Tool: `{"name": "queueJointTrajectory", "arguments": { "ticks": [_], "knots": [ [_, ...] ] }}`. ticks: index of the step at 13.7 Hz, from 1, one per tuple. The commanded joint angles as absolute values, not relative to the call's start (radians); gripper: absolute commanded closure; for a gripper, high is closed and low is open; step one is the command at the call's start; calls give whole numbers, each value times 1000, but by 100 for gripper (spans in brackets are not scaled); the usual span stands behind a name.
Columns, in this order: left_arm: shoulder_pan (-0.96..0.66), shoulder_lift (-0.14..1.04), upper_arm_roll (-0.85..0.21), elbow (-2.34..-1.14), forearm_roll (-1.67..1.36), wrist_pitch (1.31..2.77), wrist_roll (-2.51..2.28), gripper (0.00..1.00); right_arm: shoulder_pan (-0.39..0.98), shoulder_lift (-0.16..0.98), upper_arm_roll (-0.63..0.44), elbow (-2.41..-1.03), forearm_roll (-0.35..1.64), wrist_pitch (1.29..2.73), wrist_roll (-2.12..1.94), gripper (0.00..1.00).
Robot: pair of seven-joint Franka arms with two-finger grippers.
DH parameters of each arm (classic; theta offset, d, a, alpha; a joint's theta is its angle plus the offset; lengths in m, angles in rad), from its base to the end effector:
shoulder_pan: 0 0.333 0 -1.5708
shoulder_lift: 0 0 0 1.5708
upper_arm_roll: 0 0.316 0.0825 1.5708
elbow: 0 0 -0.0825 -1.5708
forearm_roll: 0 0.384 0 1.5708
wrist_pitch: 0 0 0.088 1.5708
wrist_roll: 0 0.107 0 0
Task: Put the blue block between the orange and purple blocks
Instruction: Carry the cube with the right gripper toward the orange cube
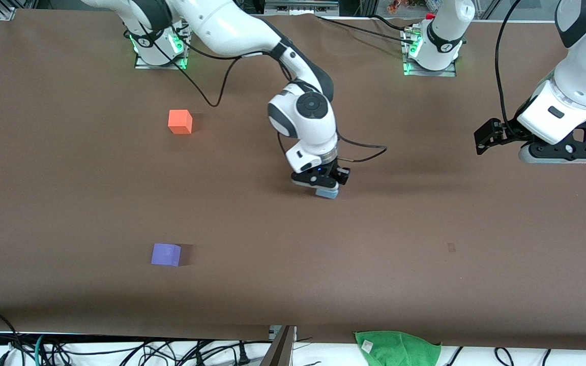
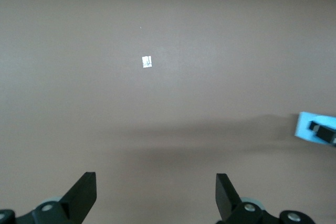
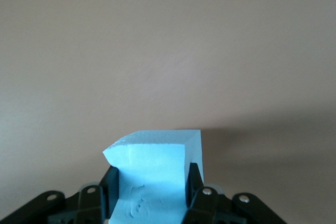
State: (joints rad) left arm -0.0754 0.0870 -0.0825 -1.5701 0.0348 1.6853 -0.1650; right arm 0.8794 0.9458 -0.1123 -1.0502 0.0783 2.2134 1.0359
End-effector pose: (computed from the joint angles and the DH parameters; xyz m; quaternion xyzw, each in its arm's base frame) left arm 0.5837 -0.0875 0.5855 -0.9998 -0.0020 -0.0163 0.0113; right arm 0.5492 0.5783 0.2847 -0.9859 0.1250 -0.0758 0.0815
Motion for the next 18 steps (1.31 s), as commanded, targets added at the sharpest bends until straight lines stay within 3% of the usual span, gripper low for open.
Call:
{"name": "queueJointTrajectory", "arguments": {
  "ticks": [1, 8, 10, 14, 18],
  "knots": [
    [-66, 98, -90, -1532, 17, 1657, -150, 0, 810, 795, -100, -1197, 124, 2117, 834, 65],
    [-71, 110, -89, -1534, 66, 1664, -152, 0, 500, 424, -106, -1750, 265, 2132, 223, 63],
    [-74, 121, -91, -1532, 67, 1664, -152, 0, 439, 371, -115, -1848, 267, 2141, 123, 62],
    [-78, 123, -92, -1532, 67, 1660, -152, 0, 417, 307, -198, -2060, 317, 2290, -64, 61],
    [-77, 121, -92, -1532, 67, 1660, -152, 0, 416, 321, -227, -2094, 442, 2344, -156, 61]
  ]
}}
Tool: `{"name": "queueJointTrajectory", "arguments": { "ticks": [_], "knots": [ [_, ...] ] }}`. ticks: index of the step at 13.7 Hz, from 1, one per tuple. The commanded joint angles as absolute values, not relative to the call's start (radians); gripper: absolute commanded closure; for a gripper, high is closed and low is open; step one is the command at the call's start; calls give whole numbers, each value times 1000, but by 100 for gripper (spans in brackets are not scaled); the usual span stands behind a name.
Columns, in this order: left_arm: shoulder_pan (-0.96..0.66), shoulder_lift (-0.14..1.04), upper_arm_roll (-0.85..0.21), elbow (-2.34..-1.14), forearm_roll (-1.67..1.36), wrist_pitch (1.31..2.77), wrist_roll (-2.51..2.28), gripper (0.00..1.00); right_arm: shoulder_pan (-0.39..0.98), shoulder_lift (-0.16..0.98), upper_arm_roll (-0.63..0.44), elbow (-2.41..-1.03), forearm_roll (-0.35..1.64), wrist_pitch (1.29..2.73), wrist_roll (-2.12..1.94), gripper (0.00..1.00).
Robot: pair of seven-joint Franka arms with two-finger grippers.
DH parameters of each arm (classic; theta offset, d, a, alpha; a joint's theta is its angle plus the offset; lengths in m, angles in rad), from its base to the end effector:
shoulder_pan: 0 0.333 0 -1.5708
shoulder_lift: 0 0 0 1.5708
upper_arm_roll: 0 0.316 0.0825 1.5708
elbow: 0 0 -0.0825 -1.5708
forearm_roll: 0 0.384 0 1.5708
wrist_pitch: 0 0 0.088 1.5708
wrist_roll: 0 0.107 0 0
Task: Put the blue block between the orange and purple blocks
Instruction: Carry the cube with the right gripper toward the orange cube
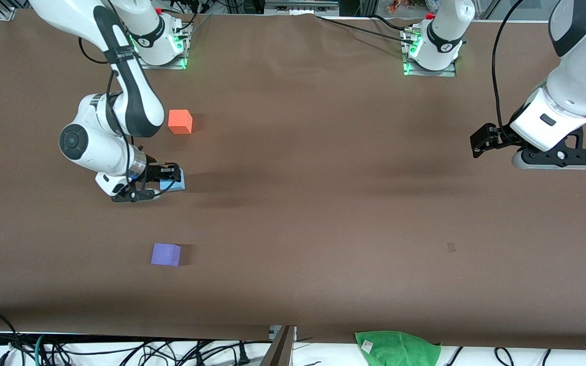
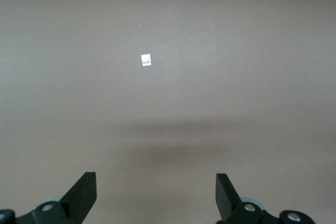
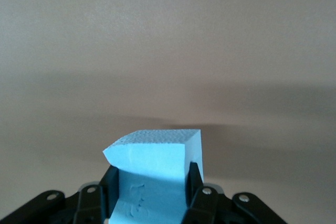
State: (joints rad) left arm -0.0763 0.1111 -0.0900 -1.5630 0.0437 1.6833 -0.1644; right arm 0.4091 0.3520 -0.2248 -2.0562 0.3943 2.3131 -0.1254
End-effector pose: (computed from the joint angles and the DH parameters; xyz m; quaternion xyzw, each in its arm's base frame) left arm 0.5893 -0.0919 0.5745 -0.9998 0.0030 -0.0075 0.0157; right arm 0.5721 0.1166 0.2617 -0.9940 -0.0200 0.0409 0.0993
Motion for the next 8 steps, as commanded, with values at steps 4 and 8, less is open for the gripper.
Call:
{"name": "queueJointTrajectory", "arguments": {
  "ticks": [4, 8],
  "knots": [
    [-77, 121, -92, -1532, 67, 1660, -152, 0, 416, 360, -227, -2111, 448, 2465, -138, 61],
    [-77, 120, -94, -1529, 66, 1660, -153, 0, 416, 374, -227, -2129, 537, 2490, -140, 61]
  ]
}}
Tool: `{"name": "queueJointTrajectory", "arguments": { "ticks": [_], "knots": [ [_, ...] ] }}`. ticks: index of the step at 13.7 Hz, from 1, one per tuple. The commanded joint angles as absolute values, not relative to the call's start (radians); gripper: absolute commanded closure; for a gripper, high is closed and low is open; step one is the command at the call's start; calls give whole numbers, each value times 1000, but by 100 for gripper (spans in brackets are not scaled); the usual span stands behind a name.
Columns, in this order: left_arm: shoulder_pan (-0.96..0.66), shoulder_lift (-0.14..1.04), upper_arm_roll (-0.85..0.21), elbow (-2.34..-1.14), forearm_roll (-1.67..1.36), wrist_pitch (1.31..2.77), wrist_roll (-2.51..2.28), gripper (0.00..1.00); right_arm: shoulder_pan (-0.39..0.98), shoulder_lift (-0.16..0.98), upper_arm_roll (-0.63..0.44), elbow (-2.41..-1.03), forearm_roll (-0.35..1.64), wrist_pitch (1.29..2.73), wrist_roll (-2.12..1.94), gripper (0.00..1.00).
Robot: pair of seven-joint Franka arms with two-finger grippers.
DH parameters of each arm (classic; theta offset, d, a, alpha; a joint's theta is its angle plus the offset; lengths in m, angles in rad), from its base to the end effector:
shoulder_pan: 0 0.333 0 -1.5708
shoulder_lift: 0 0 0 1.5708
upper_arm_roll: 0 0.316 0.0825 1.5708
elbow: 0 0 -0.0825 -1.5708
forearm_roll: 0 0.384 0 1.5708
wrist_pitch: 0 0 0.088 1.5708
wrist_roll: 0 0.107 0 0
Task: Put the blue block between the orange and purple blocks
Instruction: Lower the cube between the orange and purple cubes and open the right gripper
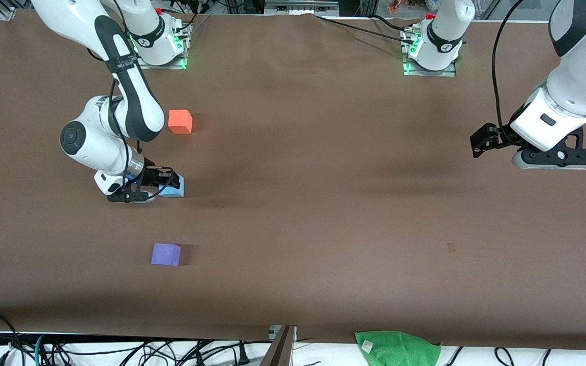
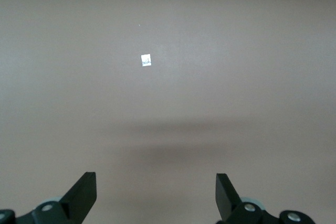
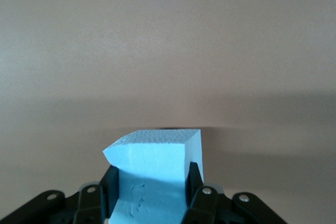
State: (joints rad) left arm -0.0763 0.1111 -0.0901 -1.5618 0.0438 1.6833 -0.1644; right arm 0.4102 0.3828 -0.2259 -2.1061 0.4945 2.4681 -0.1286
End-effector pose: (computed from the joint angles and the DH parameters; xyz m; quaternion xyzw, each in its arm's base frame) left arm 0.5894 -0.0919 0.5751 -0.9998 0.0030 -0.0081 0.0157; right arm 0.5700 0.1064 0.2369 -0.9934 0.0301 0.0017 0.1108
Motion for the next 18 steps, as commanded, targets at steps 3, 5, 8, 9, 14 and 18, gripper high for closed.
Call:
{"name": "queueJointTrajectory", "arguments": {
  "ticks": [3, 5, 8, 9, 14, 18],
  "knots": [
    [-69, 117, -87, -1514, 66, 1657, -153, 0, 416, 383, -227, -2138, 538, 2500, -140, 61],
    [-69, 115, -87, -1499, 67, 1646, -153, 0, 417, 390, -222, -2173, 554, 2561, -140, 60],
    [-69, 117, -95, -1496, 67, 1631, -153, 0, 419, 391, -213, -2180, 560, 2577, -141, 45],
    [-71, 118, -94, -1494, 67, 1631, -155, 0, 419, 391, -213, -2180, 560, 2576, -140, 34],
    [-67, 115, -87, -1480, 66, 1629, -155, 0, 423, 351, -215, -2155, 560, 2524, -144, 1],
    [-67, 115, -87, -1459, 61, 1626, -158, 0, 425, 255, -235, -2151, 514, 2404, -146, 1]
  ]
}}
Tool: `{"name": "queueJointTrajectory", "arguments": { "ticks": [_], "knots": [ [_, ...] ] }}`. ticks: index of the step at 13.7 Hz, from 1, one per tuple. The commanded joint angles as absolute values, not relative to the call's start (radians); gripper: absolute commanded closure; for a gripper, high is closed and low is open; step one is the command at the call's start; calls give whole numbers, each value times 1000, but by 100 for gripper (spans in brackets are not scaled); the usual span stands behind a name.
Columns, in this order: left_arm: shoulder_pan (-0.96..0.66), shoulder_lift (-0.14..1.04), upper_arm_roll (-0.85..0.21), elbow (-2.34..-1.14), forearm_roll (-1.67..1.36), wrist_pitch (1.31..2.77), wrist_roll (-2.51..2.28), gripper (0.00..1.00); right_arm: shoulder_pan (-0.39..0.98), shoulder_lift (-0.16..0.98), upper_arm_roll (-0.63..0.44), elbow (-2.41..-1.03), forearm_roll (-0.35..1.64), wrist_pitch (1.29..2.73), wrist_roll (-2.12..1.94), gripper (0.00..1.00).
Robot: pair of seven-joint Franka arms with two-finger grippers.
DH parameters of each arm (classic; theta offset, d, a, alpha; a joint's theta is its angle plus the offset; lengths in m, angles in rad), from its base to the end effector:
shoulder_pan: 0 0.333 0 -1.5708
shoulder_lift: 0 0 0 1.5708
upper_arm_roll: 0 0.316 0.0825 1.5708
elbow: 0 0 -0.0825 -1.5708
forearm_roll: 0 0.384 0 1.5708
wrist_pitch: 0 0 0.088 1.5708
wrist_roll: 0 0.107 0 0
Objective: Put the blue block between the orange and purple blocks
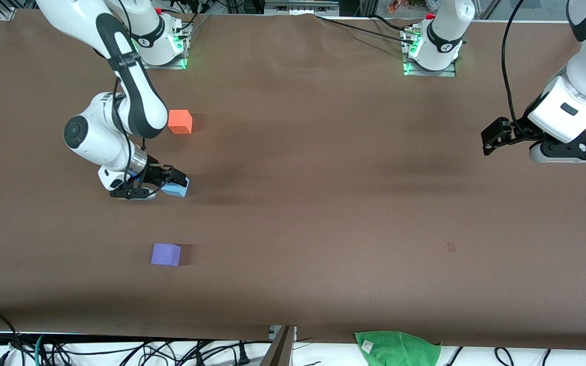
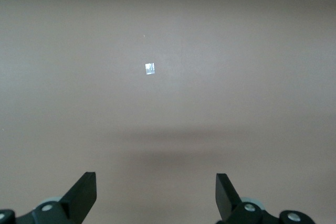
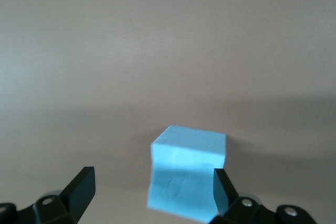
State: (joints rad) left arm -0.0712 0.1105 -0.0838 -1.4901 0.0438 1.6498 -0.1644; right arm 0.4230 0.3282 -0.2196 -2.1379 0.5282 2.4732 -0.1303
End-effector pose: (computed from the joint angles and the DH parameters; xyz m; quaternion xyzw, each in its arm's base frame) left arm 0.5901 -0.0849 0.6067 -0.9995 -0.0039 -0.0272 0.0131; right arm 0.5618 0.1155 0.2553 -0.9909 0.0337 -0.0087 0.1297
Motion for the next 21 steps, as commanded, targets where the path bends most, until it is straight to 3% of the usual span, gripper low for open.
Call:
{"name": "queueJointTrajectory", "arguments": {
  "ticks": [1, 4, 8, 10, 13, 21],
  "knots": [
    [-67, 115, -86, -1459, 63, 1626, -158, 0, 425, 226, -248, -2145, 467, 2373, -146, 1],
    [-66, 115, -86, -1459, 64, 1626, -158, 0, 425, 163, -271, -2084, 330, 2249, -127, 1],
    [-66, 115, -86, -1459, 64, 1624, -158, 0, 425, 94, -275, -1849, 180, 1904, -8, 1],
    [-66, 115, -84, -1457, 64, 1624, -158, 0, 425, 32, -275, -1781, 154, 1817, -14, 1],
    [-66, 115, -84, -1457, 64, 1624, -158, 0, 420, 38, -275, -1597, 95, 1594, -21, 1],
    [-66, 115, -86, -1459, 64, 1624, -158, 0, 400, 48, -295, -1528, 80, 1566, -31, 1]
  ]
}}
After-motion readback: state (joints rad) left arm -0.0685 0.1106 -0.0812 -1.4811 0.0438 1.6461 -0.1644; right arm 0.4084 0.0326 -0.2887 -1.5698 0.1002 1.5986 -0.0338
